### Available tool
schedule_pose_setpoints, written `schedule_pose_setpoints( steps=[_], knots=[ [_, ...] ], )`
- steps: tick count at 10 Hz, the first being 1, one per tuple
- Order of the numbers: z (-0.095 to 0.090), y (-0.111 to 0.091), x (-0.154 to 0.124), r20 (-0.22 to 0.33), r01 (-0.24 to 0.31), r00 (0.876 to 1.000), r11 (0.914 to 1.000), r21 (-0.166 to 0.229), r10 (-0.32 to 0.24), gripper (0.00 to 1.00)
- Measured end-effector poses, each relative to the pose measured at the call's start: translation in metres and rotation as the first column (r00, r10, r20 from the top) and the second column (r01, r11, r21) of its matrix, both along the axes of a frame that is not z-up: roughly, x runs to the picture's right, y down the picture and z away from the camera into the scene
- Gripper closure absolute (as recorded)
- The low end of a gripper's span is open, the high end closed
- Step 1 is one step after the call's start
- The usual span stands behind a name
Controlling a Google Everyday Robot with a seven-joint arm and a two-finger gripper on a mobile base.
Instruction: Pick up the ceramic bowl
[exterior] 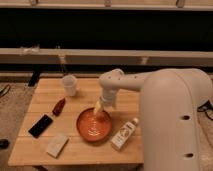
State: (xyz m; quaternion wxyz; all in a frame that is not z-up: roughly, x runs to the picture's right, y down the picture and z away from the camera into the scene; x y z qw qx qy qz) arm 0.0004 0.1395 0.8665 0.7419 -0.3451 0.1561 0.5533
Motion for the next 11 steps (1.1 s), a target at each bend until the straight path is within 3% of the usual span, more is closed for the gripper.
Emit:
schedule_pose_setpoints(
  steps=[1,3,7,8,11],
  knots=[
    [0.002,0.006,0.001,0.001,-0.005,1.0,1.0,-0.005,0.005,0.22],
    [0.005,0.016,0.001,0.003,-0.016,1.0,0.9998,-0.015,0.016,0.35],
    [0.002,0.019,-0.002,0.028,-0.044,0.999,0.9981,-0.042,0.045,0.76],
    [-0.003,0.017,-0.005,0.05,-0.056,0.997,0.9969,-0.056,0.059,0.81],
    [-0.016,-0.001,-0.007,0.101,-0.093,0.99,0.9929,-0.074,0.1,0.81]
  ],
)
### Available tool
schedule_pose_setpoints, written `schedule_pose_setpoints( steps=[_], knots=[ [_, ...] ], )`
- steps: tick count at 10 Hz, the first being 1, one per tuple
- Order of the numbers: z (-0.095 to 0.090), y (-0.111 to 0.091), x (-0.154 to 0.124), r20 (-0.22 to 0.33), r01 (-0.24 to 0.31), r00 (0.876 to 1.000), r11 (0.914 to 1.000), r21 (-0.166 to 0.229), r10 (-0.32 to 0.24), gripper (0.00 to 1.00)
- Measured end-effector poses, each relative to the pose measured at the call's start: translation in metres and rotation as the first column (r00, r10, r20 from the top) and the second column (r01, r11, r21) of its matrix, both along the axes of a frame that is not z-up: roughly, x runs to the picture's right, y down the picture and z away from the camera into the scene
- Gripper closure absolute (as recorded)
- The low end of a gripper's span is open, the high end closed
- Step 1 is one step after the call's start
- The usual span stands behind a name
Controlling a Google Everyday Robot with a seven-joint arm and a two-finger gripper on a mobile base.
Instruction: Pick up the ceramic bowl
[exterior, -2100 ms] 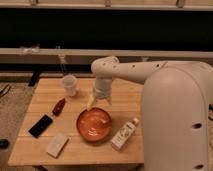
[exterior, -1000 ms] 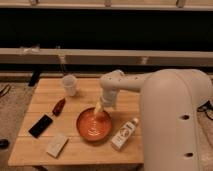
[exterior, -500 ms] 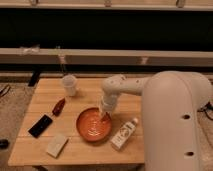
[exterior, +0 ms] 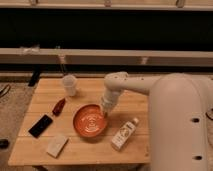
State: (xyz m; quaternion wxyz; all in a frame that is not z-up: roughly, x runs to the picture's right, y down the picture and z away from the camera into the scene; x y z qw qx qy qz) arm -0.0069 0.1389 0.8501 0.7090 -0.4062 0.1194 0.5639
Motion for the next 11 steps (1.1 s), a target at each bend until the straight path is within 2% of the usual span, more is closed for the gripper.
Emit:
schedule_pose_setpoints(
  steps=[3,7,9,11],
  knots=[
    [-0.011,-0.027,0.011,0.04,-0.035,0.999,0.9993,-0.01,0.035,0.81],
    [-0.023,-0.065,0.022,0.096,-0.024,0.995,0.9997,0.0,0.023,0.81],
    [-0.029,-0.07,0.023,0.127,-0.011,0.992,0.9998,-0.016,0.013,0.81],
    [-0.03,-0.071,0.023,0.132,-0.009,0.991,0.9998,-0.018,0.012,0.81]
  ],
)
